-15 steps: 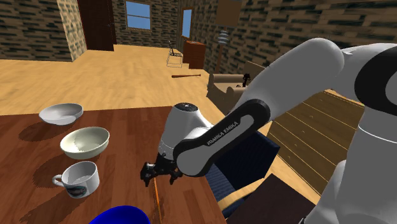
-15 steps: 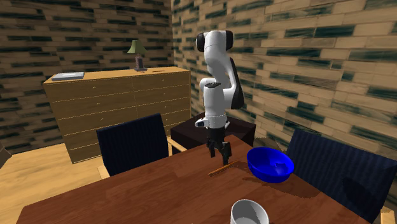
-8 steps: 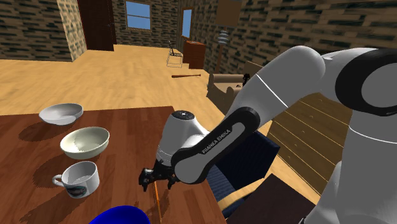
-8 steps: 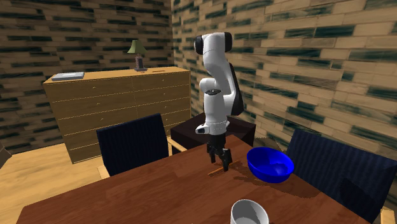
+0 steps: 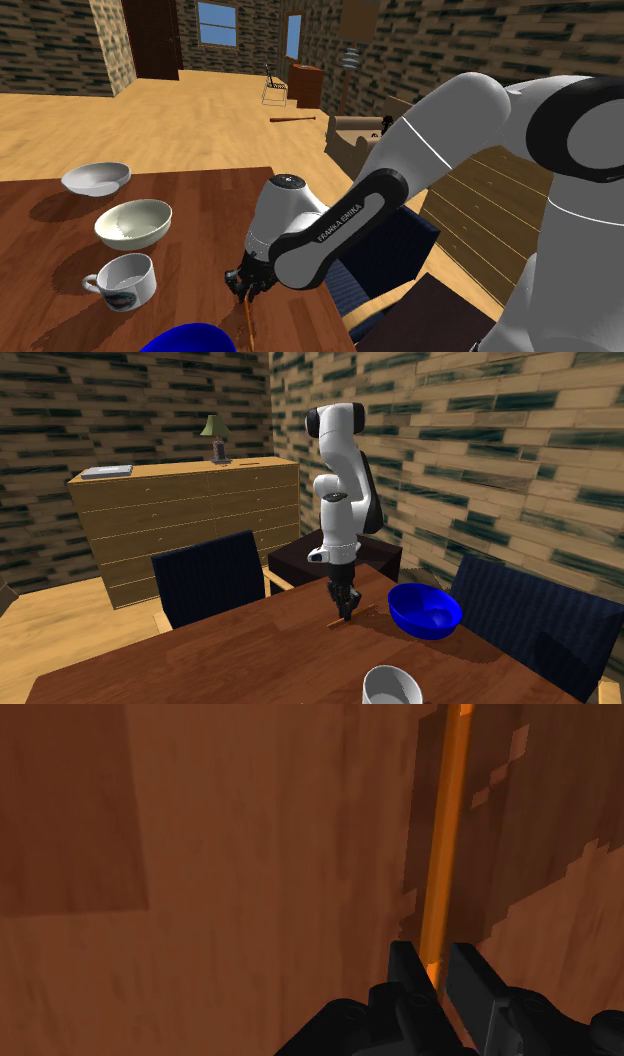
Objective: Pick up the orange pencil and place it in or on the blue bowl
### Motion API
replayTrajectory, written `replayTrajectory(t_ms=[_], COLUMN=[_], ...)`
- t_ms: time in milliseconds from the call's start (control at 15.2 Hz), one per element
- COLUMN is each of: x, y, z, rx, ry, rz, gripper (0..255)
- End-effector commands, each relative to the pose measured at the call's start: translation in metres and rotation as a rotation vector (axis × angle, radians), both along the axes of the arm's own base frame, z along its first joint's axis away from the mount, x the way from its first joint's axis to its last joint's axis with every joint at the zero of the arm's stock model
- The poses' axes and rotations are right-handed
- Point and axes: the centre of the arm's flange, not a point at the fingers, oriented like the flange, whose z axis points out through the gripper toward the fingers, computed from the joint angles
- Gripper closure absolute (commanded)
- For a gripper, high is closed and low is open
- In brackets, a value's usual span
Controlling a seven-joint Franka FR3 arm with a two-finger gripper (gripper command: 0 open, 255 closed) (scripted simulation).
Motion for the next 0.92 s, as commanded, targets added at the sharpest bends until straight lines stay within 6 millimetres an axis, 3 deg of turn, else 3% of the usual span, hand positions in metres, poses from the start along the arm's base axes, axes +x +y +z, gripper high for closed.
replayTrajectory(t_ms=[0, 396, 858], x=[0.000, 0.000, 0.000], y=[0.000, 0.000, 0.000], z=[0.000, 0.000, 0.037], rx=[0.000, 0.000, 0.000], ry=[0.000, 0.000, 0.000], rz=[0.000, 0.000, 0.000], gripper=[255, 255, 255])
